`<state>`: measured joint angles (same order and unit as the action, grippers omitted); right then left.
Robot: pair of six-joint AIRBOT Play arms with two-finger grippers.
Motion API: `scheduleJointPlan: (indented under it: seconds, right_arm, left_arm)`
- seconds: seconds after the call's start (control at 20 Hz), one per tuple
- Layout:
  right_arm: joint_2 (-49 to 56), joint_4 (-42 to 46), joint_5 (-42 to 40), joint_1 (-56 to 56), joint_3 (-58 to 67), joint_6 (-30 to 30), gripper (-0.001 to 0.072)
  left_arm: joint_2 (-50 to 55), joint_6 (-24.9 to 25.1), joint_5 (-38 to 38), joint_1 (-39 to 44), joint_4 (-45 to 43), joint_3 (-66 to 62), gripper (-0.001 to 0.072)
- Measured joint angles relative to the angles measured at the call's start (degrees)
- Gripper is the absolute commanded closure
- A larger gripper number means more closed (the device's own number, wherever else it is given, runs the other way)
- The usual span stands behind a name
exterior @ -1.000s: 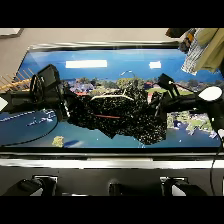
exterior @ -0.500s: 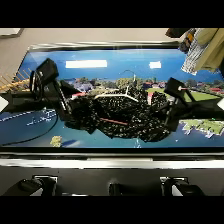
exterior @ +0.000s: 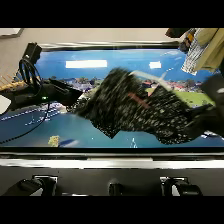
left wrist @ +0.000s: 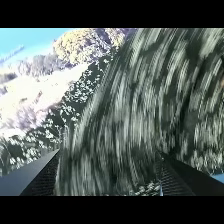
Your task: Fold the clothes and pants, and hang the long-sleeved shirts on hangers.
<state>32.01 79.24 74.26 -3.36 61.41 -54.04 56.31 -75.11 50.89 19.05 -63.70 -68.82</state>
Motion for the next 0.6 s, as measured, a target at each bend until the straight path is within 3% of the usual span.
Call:
scheduleJointPlan:
  seconds: [0.25,0.45,0.6]
  right_arm:
    - [-7.13,18.80,-1.99,-0.02,0.44,-27.93,0.0681]
    - [-5.90,32.24,-0.37,-0.02,4.48,-40.37,0.0682]
    - [0.11,40.70,2.78,-0.02,11.45,-46.27,0.0682]
  left_arm:
    - [0.00,-10.86,-0.63,0.00,-0.90,0.00,0.0036]
    - [0.00,-13.97,-0.72,0.07,-0.87,0.00,0.0036]
    - [0.00,-14.91,-0.74,0.07,-0.83,0.00,0.0036]
